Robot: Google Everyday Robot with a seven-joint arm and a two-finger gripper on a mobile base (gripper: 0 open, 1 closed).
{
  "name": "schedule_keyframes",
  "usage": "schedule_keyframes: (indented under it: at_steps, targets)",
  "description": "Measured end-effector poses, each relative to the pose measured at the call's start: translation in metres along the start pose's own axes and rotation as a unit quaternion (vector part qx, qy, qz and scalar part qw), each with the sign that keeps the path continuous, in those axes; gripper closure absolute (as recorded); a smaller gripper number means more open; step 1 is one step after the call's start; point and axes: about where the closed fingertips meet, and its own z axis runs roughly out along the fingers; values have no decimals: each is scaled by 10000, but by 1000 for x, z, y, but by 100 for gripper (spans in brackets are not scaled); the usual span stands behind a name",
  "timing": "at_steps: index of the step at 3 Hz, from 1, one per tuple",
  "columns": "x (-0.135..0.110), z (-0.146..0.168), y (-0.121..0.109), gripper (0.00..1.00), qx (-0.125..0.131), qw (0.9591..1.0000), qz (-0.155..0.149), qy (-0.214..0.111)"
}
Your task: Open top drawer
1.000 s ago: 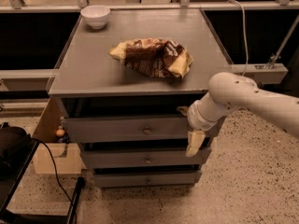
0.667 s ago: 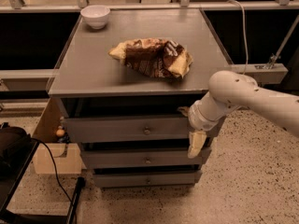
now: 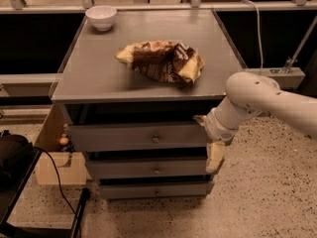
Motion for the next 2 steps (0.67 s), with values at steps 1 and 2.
schedule_keyframes:
  at_steps: [1,2]
  targets:
    - [1,-5,9,0,-168,9998,36,49]
    - [2,-8,15,0,-334,9994,58,85]
